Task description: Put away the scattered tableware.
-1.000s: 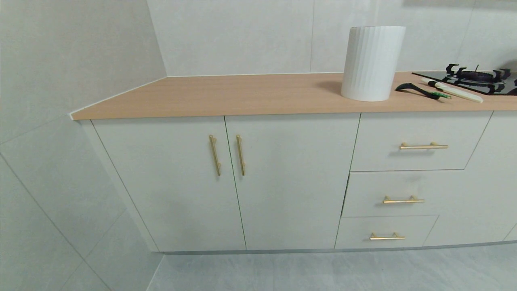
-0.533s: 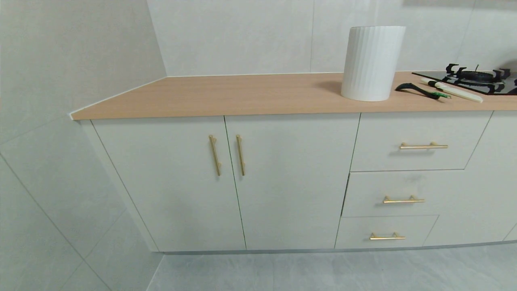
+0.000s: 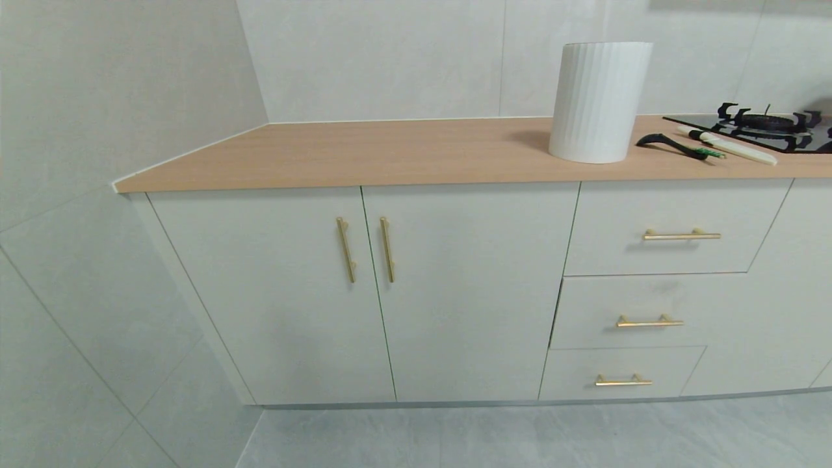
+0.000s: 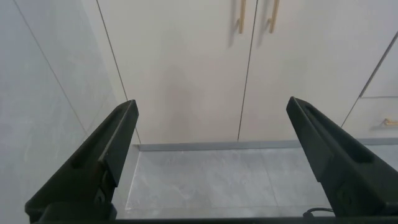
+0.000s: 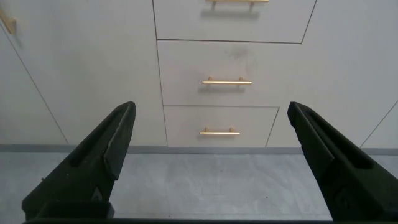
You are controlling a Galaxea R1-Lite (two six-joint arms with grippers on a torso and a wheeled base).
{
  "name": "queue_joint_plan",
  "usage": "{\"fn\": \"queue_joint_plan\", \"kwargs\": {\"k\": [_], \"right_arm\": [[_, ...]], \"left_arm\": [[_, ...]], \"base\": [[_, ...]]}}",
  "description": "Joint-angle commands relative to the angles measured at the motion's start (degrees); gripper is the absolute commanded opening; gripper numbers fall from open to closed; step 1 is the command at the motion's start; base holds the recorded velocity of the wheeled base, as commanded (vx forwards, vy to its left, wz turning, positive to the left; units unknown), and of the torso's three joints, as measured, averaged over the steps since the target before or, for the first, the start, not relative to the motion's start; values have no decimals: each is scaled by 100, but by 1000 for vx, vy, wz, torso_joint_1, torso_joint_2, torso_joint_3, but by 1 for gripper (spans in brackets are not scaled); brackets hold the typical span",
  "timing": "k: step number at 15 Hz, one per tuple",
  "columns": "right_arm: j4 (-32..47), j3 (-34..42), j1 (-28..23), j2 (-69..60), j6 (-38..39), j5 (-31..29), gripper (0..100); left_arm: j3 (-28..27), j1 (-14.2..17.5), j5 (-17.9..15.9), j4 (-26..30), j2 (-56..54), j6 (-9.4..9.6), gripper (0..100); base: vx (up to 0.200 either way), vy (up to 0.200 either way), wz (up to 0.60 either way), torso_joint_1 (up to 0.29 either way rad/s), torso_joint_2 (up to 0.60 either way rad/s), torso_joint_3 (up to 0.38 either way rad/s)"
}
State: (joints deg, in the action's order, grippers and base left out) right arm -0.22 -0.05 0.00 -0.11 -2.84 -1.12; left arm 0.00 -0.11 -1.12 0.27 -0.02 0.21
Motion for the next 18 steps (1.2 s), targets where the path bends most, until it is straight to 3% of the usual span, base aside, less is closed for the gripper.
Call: {"fn": "queue_joint_plan", "kwargs": {"k": [1, 8, 16, 18], "right_arm": [[22, 5, 0, 20, -6, -2, 100], [22, 5, 0, 20, 249, -20, 100], [22, 5, 0, 20, 249, -2, 100], [22, 5, 0, 20, 249, -2, 100]], "left_arm": [[0, 2, -2, 8, 2, -3, 100], [0, 2, -11, 8, 11, 67, 100], [0, 2, -11, 8, 11, 14, 100], [0, 2, -11, 8, 2, 14, 100]], "base": [[0, 0, 0, 0, 0, 0], [0, 0, 0, 0, 0, 0], [200, 0, 0, 4, 7, 2], [0, 0, 0, 0, 0, 0]]}}
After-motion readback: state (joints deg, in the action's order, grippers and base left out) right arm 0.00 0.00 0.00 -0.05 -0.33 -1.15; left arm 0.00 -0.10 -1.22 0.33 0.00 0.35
